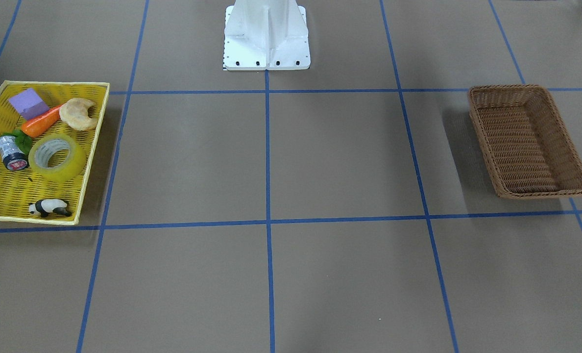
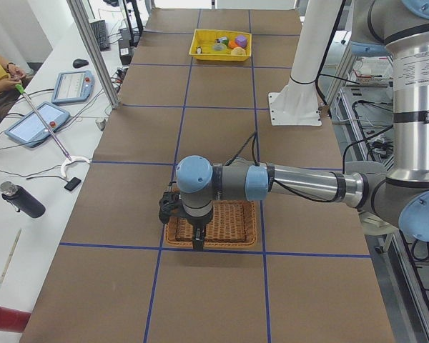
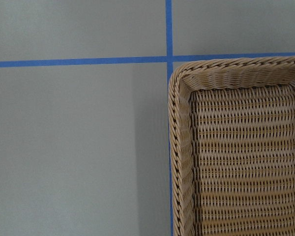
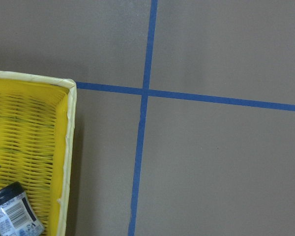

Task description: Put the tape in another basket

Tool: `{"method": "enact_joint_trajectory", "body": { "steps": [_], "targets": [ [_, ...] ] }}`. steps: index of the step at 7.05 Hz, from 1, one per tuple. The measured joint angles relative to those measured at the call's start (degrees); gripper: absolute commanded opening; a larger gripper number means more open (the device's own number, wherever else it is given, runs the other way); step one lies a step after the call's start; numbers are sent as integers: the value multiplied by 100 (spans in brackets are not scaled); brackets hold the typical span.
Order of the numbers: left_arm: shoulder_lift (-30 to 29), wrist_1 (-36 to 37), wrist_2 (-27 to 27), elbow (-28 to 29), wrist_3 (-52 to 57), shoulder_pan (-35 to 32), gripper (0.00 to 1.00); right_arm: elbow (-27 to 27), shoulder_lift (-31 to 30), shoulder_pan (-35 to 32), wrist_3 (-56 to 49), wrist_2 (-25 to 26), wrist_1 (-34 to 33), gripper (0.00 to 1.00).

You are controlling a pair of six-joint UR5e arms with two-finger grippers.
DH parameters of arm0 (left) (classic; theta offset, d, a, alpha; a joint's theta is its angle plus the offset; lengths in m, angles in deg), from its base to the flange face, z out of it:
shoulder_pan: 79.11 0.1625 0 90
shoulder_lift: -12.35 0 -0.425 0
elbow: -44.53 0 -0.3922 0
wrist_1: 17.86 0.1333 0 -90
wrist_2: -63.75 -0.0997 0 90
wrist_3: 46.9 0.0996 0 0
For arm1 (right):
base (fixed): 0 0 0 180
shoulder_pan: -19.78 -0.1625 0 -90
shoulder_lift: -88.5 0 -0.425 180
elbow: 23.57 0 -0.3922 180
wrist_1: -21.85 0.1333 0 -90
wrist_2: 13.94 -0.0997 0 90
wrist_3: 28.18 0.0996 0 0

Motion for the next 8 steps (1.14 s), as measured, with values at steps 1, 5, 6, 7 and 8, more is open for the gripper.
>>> {"method": "enact_joint_trajectory", "body": {
  "steps": [1, 5, 6, 7, 8],
  "targets": [
    [-15, -43, -5, -11, -7, 2, 99, -37, 69, 40, 16, 14, 94, 100],
    [-142, -1307, -13, 109, -61, -2, 99, -37, 234, 177, 222, -46, 1952, 100],
    [-236, -1588, -23, 247, -65, -2, 99, -4, 226, 194, 368, -110, 2195, 100],
    [-295, -1733, -23, 362, -60, -3, 99, 15, 241, 249, 456, -220, 2376, 100],
    [-330, -1822, -17, 411, -56, -2, 99, 3, 292, 443, 520, -321, 2464, 100]
  ]
}}
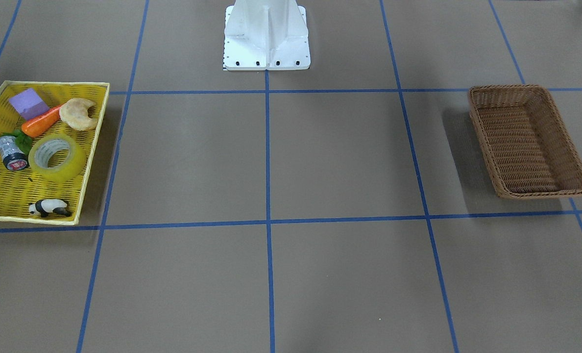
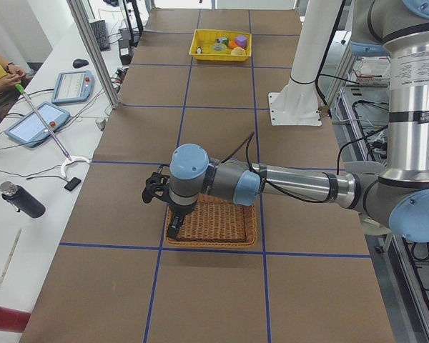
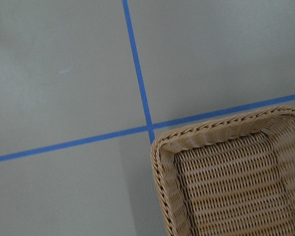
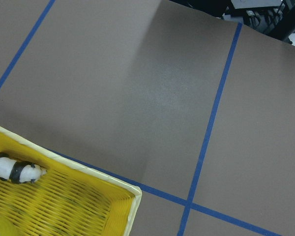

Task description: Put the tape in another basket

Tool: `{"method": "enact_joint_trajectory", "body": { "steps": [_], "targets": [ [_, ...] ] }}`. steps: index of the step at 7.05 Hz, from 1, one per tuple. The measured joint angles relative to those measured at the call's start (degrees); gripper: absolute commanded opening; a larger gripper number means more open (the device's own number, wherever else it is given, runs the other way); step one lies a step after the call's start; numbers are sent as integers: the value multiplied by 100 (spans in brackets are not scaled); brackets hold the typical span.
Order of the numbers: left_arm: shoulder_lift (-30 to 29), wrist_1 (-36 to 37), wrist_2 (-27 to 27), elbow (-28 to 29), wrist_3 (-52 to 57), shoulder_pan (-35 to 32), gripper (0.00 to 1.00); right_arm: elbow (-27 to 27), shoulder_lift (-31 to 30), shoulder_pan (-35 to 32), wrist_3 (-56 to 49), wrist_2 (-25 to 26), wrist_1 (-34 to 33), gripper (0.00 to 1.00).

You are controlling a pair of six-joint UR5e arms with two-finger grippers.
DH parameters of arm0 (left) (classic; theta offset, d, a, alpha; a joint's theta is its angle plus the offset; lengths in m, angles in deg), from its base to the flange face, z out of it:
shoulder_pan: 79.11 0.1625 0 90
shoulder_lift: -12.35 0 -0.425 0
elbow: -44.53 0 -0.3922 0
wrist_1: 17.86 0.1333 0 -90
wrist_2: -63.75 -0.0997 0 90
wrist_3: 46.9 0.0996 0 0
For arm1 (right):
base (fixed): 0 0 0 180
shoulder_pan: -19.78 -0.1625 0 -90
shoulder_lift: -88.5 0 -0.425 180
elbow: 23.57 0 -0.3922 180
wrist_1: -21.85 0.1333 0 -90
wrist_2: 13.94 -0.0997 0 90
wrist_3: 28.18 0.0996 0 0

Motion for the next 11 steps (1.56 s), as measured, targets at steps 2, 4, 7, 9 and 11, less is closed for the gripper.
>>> {"method": "enact_joint_trajectory", "body": {
  "steps": [2, 4, 7, 9, 11],
  "targets": [
    [-28, -329, 7, 141, 0, 1, 99, -5, 204, 748, 99, -22, 48, 100],
    [-32, -716, 16, 376, -11, 5, 99, 23, 296, 1480, 462, 42, 60, 100],
    [-32, -840, 18, 433, -15, 6, 99, 206, 242, 2135, 630, 247, 59, 100],
    [-32, -847, 18, 432, -15, 6, 99, 489, 239, 2415, 638, 326, 62, 100],
    [-32, -847, 18, 443, -15, 6, 99, 598, 220, 2587, 646, 300, 61, 99]
  ]
}}
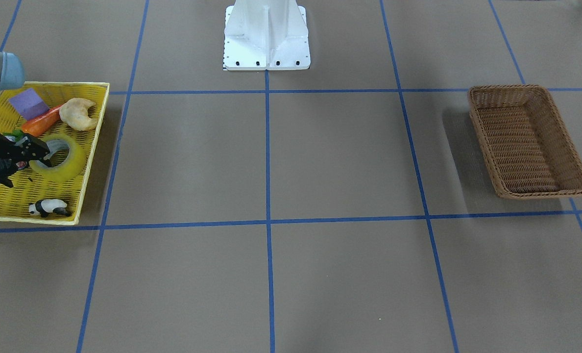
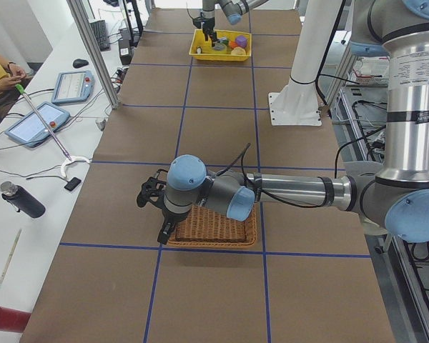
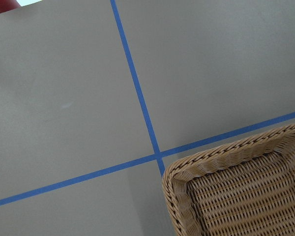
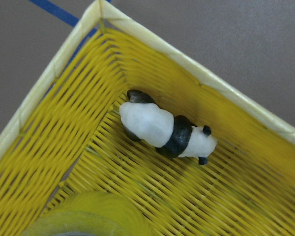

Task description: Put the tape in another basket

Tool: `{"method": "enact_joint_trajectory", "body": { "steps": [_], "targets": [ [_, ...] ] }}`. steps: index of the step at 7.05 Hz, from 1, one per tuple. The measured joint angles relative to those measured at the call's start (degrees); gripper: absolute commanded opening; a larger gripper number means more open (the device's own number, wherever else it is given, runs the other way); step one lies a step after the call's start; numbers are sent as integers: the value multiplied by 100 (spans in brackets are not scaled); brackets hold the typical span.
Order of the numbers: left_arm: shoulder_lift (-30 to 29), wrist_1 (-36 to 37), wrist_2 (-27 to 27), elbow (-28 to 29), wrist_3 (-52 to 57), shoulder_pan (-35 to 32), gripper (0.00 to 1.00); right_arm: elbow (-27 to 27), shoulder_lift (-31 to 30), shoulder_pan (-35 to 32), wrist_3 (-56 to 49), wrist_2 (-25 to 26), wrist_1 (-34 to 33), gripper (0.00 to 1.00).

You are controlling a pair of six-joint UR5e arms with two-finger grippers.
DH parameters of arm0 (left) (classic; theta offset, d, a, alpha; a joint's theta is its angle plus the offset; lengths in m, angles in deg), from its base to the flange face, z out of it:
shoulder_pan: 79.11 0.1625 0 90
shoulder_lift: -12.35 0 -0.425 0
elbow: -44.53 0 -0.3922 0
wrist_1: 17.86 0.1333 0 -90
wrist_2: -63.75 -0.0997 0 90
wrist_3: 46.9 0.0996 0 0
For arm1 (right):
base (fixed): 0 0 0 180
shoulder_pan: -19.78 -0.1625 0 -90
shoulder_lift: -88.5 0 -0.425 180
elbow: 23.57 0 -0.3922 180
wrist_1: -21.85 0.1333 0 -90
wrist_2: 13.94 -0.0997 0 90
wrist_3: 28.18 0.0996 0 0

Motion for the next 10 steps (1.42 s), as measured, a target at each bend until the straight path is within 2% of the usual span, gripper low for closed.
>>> {"method": "enact_joint_trajectory", "body": {
  "steps": [1, 2, 3, 4, 8, 10],
  "targets": [
    [0, 0, 0, 3, 0, 0, 99, 0, -19, 38, -15, -19, 3, 96],
    [0, 0, 0, 4, 0, 0, 99, 4, -29, 61, -43, -17, 4, 57],
    [0, 0, 0, 7, 0, 0, 99, 12, -43, 85, -70, 3, 0, 6],
    [0, 0, 0, 14, 0, 0, 99, 10, -57, 96, -107, 24, -4, 0],
    [5, 0, 0, 17, 0, 0, 99, -237, -120, 74, -264, 78, -11, 0],
    [8, 0, 0, 14, 0, 0, 99, -570, -211, -55, -281, 105, -22, 0]
  ]
}}
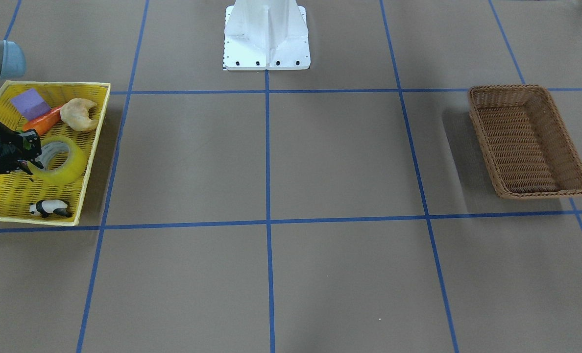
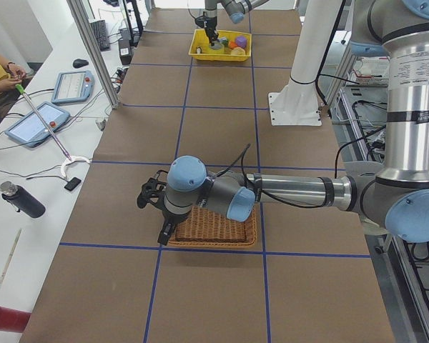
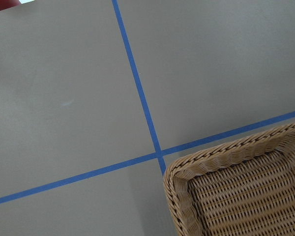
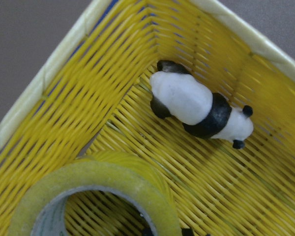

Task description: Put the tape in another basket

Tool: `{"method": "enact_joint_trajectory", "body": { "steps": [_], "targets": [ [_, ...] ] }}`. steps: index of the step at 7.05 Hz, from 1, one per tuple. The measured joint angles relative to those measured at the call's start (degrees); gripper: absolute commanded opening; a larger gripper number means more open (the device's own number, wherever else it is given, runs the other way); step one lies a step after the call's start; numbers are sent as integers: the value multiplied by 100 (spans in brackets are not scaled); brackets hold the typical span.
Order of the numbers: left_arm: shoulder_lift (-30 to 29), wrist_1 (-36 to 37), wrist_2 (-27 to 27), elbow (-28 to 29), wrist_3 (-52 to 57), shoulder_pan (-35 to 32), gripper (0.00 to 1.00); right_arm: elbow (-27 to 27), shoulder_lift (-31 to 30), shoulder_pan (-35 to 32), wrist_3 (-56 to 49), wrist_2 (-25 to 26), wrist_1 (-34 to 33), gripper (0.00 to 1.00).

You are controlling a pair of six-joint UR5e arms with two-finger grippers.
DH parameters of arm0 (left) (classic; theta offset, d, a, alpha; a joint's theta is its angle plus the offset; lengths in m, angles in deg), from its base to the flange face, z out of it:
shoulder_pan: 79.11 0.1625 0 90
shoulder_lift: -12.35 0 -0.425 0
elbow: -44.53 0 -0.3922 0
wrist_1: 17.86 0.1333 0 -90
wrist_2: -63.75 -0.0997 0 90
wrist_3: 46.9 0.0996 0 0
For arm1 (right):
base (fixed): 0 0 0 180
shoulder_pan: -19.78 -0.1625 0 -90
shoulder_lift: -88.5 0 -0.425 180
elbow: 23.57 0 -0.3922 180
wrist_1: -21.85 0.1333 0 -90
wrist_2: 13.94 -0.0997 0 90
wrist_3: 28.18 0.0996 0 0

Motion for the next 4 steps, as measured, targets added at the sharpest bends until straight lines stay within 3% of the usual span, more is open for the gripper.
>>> {"method": "enact_joint_trajectory", "body": {
  "steps": [4],
  "targets": [
    [53, -461, 8, -24, -95, -3, 99, -372, 288, -507, 247, -221, -33, 0]
  ]
}}
